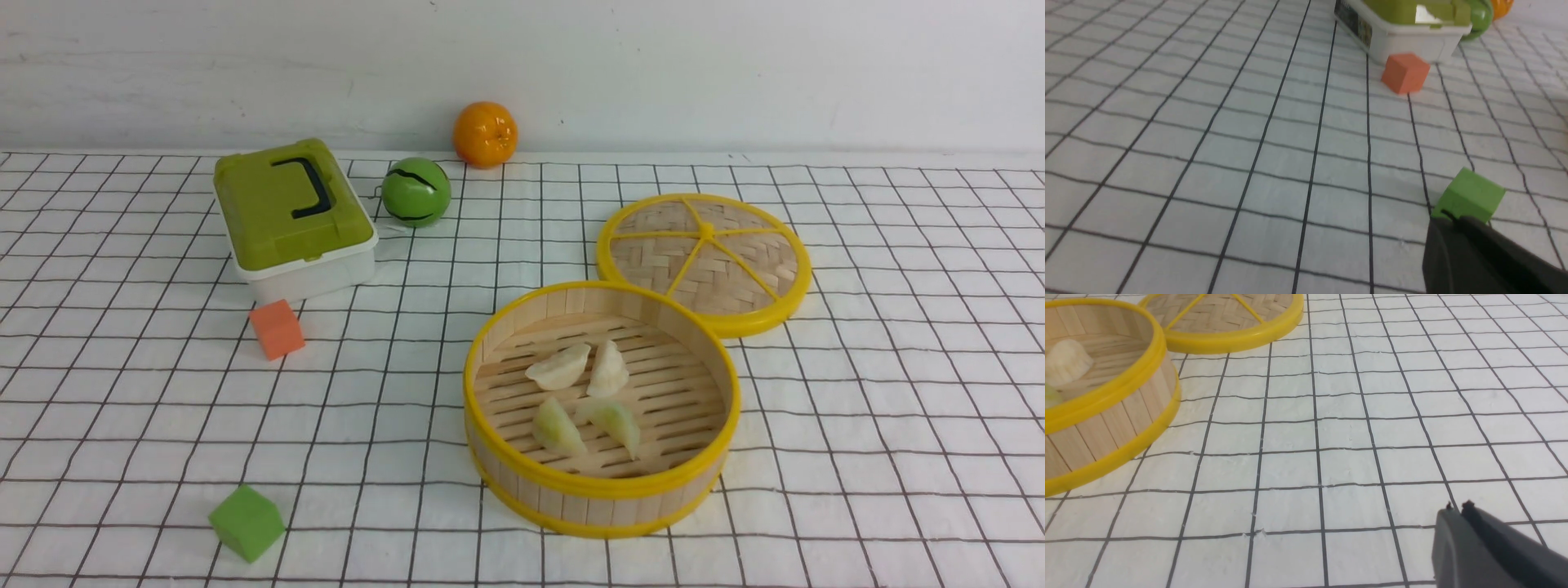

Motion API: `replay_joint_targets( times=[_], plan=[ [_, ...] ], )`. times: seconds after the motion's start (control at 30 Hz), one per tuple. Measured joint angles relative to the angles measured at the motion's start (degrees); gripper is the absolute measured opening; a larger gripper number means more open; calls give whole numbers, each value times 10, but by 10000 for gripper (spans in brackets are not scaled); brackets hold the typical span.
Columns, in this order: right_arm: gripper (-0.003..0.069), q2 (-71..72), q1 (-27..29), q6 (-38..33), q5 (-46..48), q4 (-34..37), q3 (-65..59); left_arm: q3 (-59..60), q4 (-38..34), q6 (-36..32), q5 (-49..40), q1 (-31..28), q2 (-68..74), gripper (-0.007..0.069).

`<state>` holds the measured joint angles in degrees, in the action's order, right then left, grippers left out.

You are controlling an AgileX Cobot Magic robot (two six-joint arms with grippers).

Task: Put the dumplings into the steamer on the table with the white tablecloth.

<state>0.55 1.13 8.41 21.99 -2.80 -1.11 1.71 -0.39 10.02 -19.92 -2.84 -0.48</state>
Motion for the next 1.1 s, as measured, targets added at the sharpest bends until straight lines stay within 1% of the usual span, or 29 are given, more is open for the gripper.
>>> replay_joint_targets(
  times=[1.1],
  plan=[
    [50, 0, 0, -1, 0, 0, 0, 0, 4, -2, -4, 0, 0, -13]
  ],
)
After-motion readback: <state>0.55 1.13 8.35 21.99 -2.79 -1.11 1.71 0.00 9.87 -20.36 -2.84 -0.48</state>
